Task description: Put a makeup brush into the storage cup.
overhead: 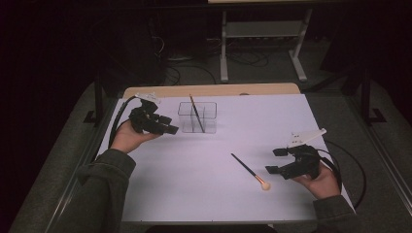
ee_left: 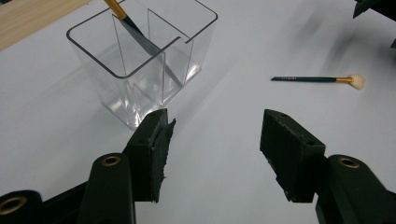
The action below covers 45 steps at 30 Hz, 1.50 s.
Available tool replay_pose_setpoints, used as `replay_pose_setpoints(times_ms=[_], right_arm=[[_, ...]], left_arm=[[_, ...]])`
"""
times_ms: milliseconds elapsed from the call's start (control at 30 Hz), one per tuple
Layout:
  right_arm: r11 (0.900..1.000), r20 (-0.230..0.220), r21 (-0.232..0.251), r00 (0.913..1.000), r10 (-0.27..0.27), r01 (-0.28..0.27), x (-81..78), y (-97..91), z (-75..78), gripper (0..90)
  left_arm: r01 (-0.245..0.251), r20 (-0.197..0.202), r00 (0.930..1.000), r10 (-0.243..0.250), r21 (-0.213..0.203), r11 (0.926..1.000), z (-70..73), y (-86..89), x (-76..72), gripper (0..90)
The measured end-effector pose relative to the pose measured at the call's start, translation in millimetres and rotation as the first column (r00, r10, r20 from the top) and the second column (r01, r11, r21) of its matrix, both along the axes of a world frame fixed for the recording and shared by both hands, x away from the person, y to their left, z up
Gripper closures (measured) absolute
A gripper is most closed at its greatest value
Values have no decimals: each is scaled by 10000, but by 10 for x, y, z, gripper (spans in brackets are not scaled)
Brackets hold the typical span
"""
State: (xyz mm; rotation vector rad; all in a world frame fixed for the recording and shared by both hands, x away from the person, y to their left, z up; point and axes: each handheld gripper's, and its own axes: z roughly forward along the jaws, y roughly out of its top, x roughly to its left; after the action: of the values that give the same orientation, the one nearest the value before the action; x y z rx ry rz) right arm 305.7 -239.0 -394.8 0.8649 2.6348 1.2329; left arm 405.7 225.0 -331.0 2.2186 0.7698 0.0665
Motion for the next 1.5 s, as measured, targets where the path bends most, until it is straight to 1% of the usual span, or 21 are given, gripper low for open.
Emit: replay_pose_setpoints(times_ms=[100, 167, 233, 333, 367, 433, 500, 600, 633, 700, 733, 800, 833, 933, 1033, 1067, 1100, 1200, 1300, 1467, 1500], right_arm=[[10000, -32, -6, 10000, 14, -14, -7, -2, -4, 260], [10000, -24, -11, 10000, 47, -47, -6, -1, -8, 260], [10000, -36, -5, 10000, 47, -47, -8, 0, -4, 260], [10000, 8, 18, 10000, 42, -42, -13, -4, 3, 260], [10000, 10, 30, 10000, 28, -28, -14, -8, 4, 261], [10000, -38, 16, 10000, -18, 18, -24, -14, 7, 261], [10000, -54, 1, 10000, -35, 35, -30, -19, 7, 260], [10000, -8, -2, 10000, -33, 33, -35, -23, 6, 260], [10000, 4, 2, 10000, -35, 35, -37, -21, 7, 260], [10000, 5, -41, 10000, 3, -3, -36, -17, 9, 261], [10000, 5, -46, 10000, 9, -9, -35, -13, 9, 261], [10000, -20, -42, 10000, 18, -18, -36, -2, 11, 260], [10000, -16, -43, 10000, 35, -35, -36, 2, 13, 260], [10000, -5, -81, 10000, 44, -44, -32, 21, 13, 260], [9999, -24, -118, 10000, 79, -80, -27, 36, 14, 261], [9999, -42, -126, 10000, 72, -73, -27, 40, 13, 261], [9998, -49, -161, 10000, 66, -67, -27, 42, 13, 261], [9998, -72, -185, 9999, 69, -70, -27, 46, 10, 261], [9998, -75, -192, 10000, 61, -63, -28, 45, 2, 261], [9996, -120, -263, 9999, 39, -42, -36, 67, -4, 261], [9996, -134, -283, 9999, 22, -26, -40, 74, -4, 261]], left_arm=[[53, 34, 10000, -53, 60, 10000, -8, -3, -28, 417], [-4, -18, 10000, 4, -33, 10000, -26, -4, -52, 417], [81, -44, 10000, -81, 120, 9999, -35, -1, -59, 417], [33, 15, 10000, -33, -13, 10000, -28, 1, -67, 416], [105, 65, 9999, -106, 128, 9999, -19, 7, -69, 416], [75, 94, 9999, -75, 0, 10000, -23, -5, -89, 415], [103, 119, 9999, -104, 57, 9999, -30, -9, -106, 414], [90, 132, 9999, -89, -18, 10000, -51, -10, -142, 413], [137, 163, 9998, -138, 60, 9999, -54, -3, -149, 412], [77, 136, 9999, -77, -20, 10000, -70, 1, -173, 410], [175, 136, 9998, -176, 91, 9998, -72, 12, -181, 410], [63, 154, 9999, -63, 5, 10000, -86, 16, -218, 409], [121, 184, 9998, -123, 84, 9999, -85, 28, -226, 409], [61, 242, 9997, -64, 98, 9999, -86, 40, -263, 409], [43, 259, 9997, -43, 21, 10000, -93, 44, -292, 408], [77, 296, 9995, -81, 120, 9999, -95, 47, -298, 408], [36, 294, 9996, -36, 17, 10000, -102, 39, -307, 408], [159, 323, 9993, -163, 126, 9998, -115, 28, -329, 405], [237, 348, 9991, -237, 23, 9997, -142, 3, -355, 403], [324, 337, 9989, -324, 18, 9995, -179, -24, -401, 399], [408, 414, 9983, -410, 62, 9991, -178, -23, -407, 398]])
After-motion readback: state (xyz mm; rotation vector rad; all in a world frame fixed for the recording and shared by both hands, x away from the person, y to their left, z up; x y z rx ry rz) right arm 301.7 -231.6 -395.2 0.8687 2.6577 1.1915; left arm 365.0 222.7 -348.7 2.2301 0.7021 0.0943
